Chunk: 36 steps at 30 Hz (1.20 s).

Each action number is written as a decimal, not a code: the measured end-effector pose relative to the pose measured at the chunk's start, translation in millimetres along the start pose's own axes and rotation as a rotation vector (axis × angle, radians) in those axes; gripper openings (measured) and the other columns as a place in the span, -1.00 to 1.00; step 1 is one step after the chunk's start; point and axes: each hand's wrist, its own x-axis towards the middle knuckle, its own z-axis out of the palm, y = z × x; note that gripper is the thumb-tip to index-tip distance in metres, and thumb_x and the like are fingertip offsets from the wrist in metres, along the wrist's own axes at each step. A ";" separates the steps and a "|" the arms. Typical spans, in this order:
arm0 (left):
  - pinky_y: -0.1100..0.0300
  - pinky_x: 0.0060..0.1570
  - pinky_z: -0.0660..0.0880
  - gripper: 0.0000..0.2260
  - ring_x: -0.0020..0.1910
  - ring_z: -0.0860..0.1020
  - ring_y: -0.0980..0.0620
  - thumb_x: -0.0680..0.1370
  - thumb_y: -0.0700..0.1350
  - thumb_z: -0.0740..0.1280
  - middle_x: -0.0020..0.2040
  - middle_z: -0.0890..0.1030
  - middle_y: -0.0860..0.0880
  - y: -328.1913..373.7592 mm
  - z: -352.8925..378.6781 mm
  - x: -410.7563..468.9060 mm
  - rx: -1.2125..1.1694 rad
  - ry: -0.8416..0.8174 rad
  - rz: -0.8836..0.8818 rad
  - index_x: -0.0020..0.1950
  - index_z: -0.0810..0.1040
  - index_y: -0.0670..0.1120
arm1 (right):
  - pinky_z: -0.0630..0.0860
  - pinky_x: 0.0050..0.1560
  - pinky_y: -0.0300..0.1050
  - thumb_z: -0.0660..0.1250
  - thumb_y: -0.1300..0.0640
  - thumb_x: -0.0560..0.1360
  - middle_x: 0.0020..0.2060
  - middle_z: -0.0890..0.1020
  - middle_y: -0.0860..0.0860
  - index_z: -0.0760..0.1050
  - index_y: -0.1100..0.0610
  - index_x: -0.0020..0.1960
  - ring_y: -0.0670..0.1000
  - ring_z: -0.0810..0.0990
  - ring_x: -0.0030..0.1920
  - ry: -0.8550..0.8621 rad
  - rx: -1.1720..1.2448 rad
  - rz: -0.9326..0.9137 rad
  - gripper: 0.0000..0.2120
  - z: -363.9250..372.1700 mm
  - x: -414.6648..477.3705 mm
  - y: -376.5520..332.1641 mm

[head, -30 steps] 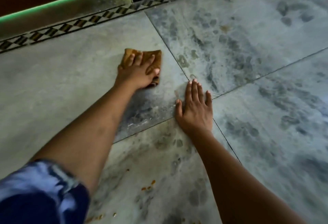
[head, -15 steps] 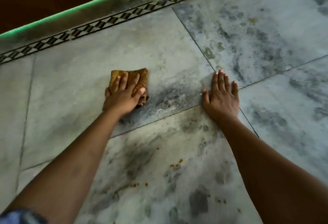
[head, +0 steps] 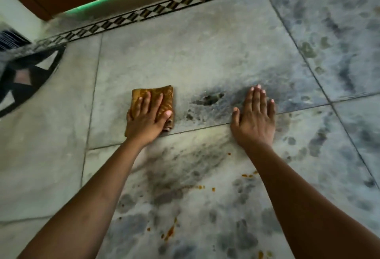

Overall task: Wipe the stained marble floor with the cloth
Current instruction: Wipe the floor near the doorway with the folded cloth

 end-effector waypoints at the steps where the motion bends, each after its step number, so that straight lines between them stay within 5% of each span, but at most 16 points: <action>1: -0.16 0.45 -0.15 -0.46 0.52 -0.23 0.00 0.57 0.27 -0.08 0.55 -0.24 0.05 5.0 1.2 -3.6 0.011 0.009 -0.059 0.51 -0.18 0.23 | -0.21 0.47 0.00 -0.10 -0.07 0.50 0.52 -0.01 0.16 -0.07 0.24 0.52 0.08 -0.06 0.52 -0.004 -0.004 0.003 -0.32 0.6 0.7 -1.4; 3: -0.20 0.44 -0.15 -0.45 0.52 -0.22 -0.04 0.58 0.26 -0.09 0.55 -0.23 -0.01 33.6 11.5 -18.1 0.036 0.038 -0.122 0.52 -0.20 0.19 | -0.19 0.47 0.02 -0.09 -0.07 0.50 0.52 0.00 0.16 -0.06 0.25 0.52 0.09 -0.05 0.52 -0.005 -0.012 -0.002 -0.33 2.0 2.6 -4.6; 10: -0.23 0.42 -0.10 -0.41 0.52 -0.21 0.00 0.51 0.37 0.00 0.55 -0.23 0.06 61.5 -2.8 3.8 -0.001 -0.006 0.154 0.49 -0.13 0.30 | -0.19 0.48 0.00 -0.13 -0.10 0.49 0.53 -0.02 0.14 -0.08 0.22 0.53 0.07 -0.07 0.52 -0.029 -0.027 0.029 -0.31 -2.6 1.0 -7.8; 15: -0.31 0.38 0.01 -0.39 0.53 -0.13 -0.08 0.50 0.37 0.05 0.57 -0.15 -0.01 -12.2 -22.6 51.2 -0.119 0.046 -0.104 0.50 -0.06 0.27 | -0.19 0.48 0.00 -0.16 -0.11 0.48 0.53 -0.03 0.14 -0.09 0.22 0.53 0.06 -0.09 0.52 -0.029 -0.030 0.023 -0.30 -3.2 2.1 -6.8; 20: -0.13 0.21 0.33 -0.47 0.45 0.19 -0.14 0.56 0.24 0.09 0.51 0.18 -0.07 -68.7 -25.7 17.3 0.033 0.179 -0.219 0.51 0.12 0.17 | -0.20 0.48 -0.01 -0.17 -0.11 0.48 0.53 -0.05 0.13 -0.10 0.22 0.53 0.06 -0.10 0.52 -0.053 -0.026 0.027 -0.30 -3.5 1.1 -5.6; 26: 0.04 -0.02 0.49 -0.64 0.12 0.54 -0.16 0.55 0.14 0.21 0.17 0.59 -0.09 -80.8 -25.2 -45.8 0.051 0.283 -0.128 0.35 0.42 0.17 | -0.29 0.47 -0.05 -0.10 -0.08 0.62 0.53 -0.17 0.08 -0.18 0.18 0.53 0.02 -0.22 0.51 -0.259 0.099 0.067 -0.40 -20.3 -0.2 -9.5; 28: 0.07 -0.01 0.47 -0.67 0.09 0.56 -0.16 0.55 0.13 0.24 0.12 0.62 -0.09 -84.4 -30.1 -60.8 -0.110 0.236 -0.093 0.30 0.47 0.15 | -0.28 0.46 -0.06 -0.11 -0.09 0.62 0.53 -0.17 0.09 -0.18 0.20 0.53 0.02 -0.23 0.51 -0.299 0.166 0.088 -0.40 -24.8 -11.3 -15.8; 32: 0.18 -0.02 0.49 -0.75 0.02 0.58 -0.02 0.54 0.00 0.32 0.08 0.63 -0.05 -97.4 -52.6 -100.6 -0.807 0.193 -0.090 0.20 0.56 -0.01 | -0.22 0.46 -0.06 -0.07 -0.08 0.63 0.53 -0.12 0.14 -0.13 0.23 0.52 0.05 -0.18 0.52 -0.312 0.201 0.031 -0.40 -35.3 -53.2 -53.2; 36: 0.29 -0.39 0.53 -0.81 -0.22 0.60 0.02 0.58 -0.02 0.26 -0.09 0.63 -0.10 -98.1 -74.5 -145.7 -1.510 0.102 -0.319 0.08 0.55 -0.09 | -0.21 0.46 -0.05 -0.05 -0.06 0.63 0.53 -0.09 0.12 -0.11 0.19 0.53 0.06 -0.16 0.52 -0.252 0.188 -0.162 -0.42 -57.0 -94.3 -96.0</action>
